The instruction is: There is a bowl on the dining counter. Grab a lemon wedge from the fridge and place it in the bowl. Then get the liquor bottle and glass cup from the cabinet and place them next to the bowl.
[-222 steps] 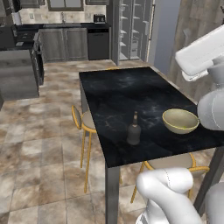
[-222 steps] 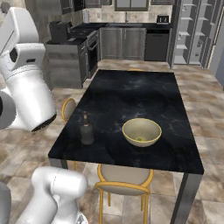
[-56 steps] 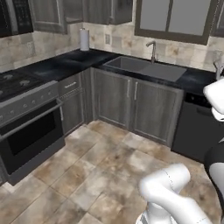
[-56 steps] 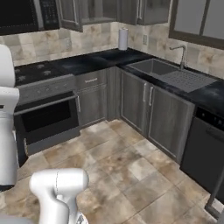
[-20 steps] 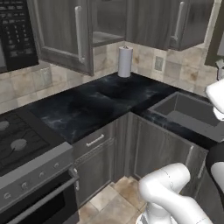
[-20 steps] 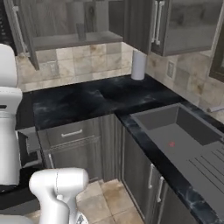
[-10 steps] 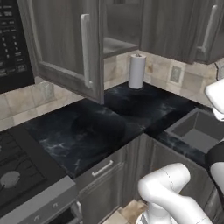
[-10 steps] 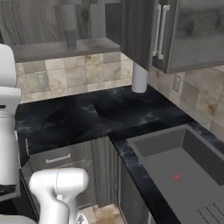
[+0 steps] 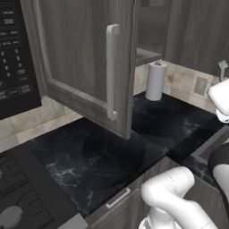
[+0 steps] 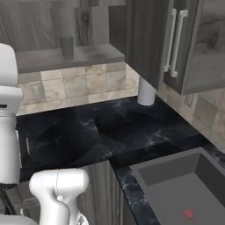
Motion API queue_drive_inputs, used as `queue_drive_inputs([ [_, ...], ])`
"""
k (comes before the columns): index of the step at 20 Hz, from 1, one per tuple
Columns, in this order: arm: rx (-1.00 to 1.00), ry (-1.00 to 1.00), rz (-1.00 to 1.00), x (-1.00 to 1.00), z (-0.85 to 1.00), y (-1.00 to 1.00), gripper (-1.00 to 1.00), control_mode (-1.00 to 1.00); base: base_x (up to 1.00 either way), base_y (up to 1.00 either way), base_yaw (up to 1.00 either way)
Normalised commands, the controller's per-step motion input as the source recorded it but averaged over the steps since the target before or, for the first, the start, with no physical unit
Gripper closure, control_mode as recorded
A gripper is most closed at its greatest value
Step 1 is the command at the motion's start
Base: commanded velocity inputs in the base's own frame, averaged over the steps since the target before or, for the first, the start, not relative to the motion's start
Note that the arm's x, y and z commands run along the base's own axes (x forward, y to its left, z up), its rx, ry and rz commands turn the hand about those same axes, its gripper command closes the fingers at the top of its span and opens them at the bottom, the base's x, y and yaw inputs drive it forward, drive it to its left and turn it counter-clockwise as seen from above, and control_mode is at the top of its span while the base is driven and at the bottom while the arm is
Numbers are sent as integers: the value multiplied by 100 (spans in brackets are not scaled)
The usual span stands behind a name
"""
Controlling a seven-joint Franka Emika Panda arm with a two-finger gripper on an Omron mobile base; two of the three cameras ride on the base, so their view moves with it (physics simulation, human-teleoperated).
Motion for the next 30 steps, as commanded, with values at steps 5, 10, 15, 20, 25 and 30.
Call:
queue_drive_inputs([
  [5,0,0,0,0,0,0,-100,100,60,-1,10],
  [10,0,0,0,0,0,0,-100,100,80,-26,18],
  [15,0,0,0,0,0,0,-100,100,94,-34,21],
  [20,0,0,0,0,0,0,-100,100,100,-35,26],
  [25,0,0,0,0,0,0,-100,100,100,-44,31],
  [30,0,0,0,0,0,0,-100,100,100,-45,31],
])
